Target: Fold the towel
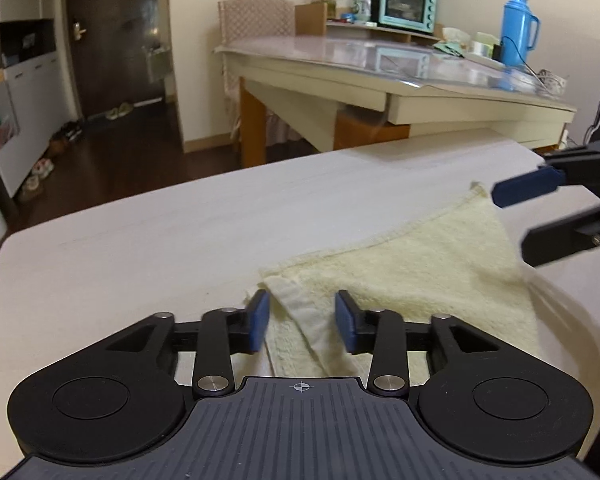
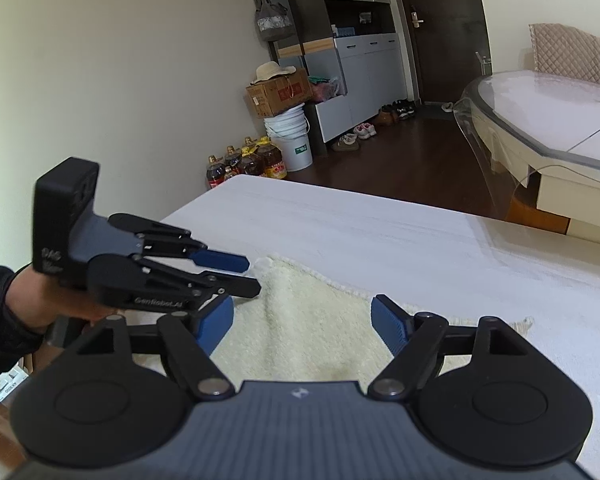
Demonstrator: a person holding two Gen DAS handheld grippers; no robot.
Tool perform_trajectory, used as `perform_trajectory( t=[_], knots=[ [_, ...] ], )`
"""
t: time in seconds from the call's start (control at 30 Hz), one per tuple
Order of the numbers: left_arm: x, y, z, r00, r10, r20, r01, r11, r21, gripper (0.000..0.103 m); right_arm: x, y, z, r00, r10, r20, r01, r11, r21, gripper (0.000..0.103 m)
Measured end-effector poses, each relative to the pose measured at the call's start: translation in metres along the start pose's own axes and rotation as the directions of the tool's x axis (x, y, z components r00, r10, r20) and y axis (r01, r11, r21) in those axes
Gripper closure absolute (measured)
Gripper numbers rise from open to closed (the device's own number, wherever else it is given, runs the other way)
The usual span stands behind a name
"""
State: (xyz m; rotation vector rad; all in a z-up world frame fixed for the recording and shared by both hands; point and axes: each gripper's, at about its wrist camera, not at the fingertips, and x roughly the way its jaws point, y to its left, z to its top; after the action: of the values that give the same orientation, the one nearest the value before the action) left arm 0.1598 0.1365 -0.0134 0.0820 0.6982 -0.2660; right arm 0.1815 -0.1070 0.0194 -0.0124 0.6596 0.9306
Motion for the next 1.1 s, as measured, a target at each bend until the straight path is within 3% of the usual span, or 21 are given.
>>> perform_trajectory(
  t=[0.07, 0.17, 0.23, 0.37, 0.53, 0.67, 0.87, 1.03, 1.1],
  knots=[
    [0.001, 0.0, 0.0, 1.0, -0.005, 0.01, 0.005, 1.0, 0.007, 0.07, -0.001, -0.002, -0.001, 1.0, -0.002, 0.002, 0.002, 1.0, 0.006, 0.025],
    [0.006, -0.01, 0.003, 1.0, -0.019, 0.006, 0.019, 0.998, 0.054, 0.09, -0.001, -0.004, -0.004, 1.0, -0.008, 0.004, 0.007, 1.0, 0.02, 0.025],
    [0.007, -0.014, 0.003, 1.0, -0.025, 0.004, 0.025, 0.997, 0.068, 0.094, -0.003, -0.006, -0.006, 1.0, -0.01, 0.008, 0.01, 1.0, 0.03, 0.025],
    [0.003, -0.02, -0.001, 1.0, -0.023, 0.017, 0.021, 0.996, 0.085, 0.096, -0.007, -0.007, -0.006, 1.0, -0.012, 0.017, 0.011, 0.999, 0.034, 0.024],
    [-0.022, -0.033, -0.009, 0.994, -0.049, 0.099, 0.038, 0.993, 0.11, 0.097, -0.006, -0.008, 0.001, 0.999, 0.013, 0.033, -0.014, 0.999, 0.041, 0.023],
    [-0.044, -0.066, -0.025, 0.983, -0.108, 0.149, 0.074, 0.973, 0.217, 0.097, -0.004, -0.006, 0.008, 0.996, 0.081, 0.041, -0.083, 0.994, 0.071, 0.023],
    [-0.052, -0.118, -0.051, 0.973, -0.219, 0.071, 0.184, 0.924, 0.336, 0.096, -0.006, -0.007, 0.002, 0.994, 0.105, 0.011, -0.106, 0.992, 0.073, 0.023],
    [-0.067, -0.112, -0.059, 0.968, -0.243, 0.061, 0.215, 0.931, 0.296, 0.09, -0.02, -0.007, -0.013, 0.995, 0.099, -0.027, -0.1, 0.995, -0.007, 0.023],
    [-0.072, -0.106, -0.06, 0.971, -0.229, 0.068, 0.201, 0.938, 0.284, 0.09, -0.025, 0.0, -0.02, 0.995, 0.085, -0.05, -0.089, 0.991, -0.097, 0.023]
  ],
)
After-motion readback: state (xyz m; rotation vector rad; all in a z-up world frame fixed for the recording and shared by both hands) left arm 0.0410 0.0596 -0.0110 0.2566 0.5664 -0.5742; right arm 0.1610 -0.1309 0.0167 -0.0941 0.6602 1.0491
